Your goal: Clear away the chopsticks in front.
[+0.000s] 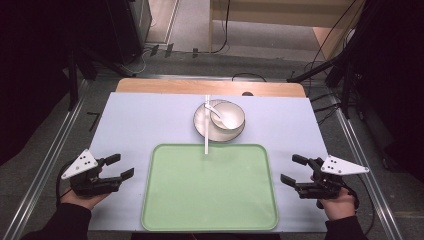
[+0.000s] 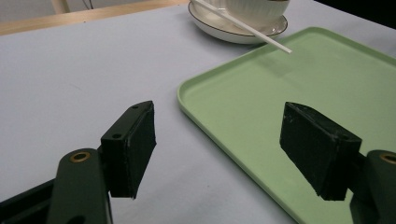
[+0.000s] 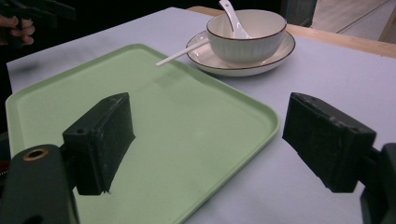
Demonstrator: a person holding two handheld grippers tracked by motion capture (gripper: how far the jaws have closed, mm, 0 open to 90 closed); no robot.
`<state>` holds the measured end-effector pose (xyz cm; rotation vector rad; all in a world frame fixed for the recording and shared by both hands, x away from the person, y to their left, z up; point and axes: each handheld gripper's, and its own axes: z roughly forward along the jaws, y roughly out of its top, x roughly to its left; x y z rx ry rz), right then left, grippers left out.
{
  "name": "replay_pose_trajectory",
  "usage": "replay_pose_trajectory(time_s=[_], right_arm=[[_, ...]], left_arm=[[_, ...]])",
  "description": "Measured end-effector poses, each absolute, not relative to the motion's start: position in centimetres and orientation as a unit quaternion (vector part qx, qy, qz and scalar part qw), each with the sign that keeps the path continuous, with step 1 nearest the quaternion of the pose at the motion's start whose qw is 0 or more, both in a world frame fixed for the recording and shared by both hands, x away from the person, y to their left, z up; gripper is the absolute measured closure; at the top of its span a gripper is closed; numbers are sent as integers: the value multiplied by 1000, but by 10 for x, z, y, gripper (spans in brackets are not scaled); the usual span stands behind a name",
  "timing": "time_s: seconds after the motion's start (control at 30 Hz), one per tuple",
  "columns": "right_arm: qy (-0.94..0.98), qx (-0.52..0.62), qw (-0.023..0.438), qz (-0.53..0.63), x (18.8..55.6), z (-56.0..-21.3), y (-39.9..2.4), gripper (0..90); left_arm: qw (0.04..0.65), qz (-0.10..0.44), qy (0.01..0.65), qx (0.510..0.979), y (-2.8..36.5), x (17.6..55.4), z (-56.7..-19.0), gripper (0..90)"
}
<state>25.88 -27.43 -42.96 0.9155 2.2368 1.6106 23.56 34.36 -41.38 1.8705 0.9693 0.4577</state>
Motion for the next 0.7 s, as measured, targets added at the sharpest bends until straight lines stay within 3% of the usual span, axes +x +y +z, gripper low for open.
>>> replay_pose_trajectory(time_s=[0.7], right_arm=[[769, 312, 115, 546, 260, -432, -273, 169]], left_arm=[[490, 172, 400, 755, 342, 235, -415, 331]])
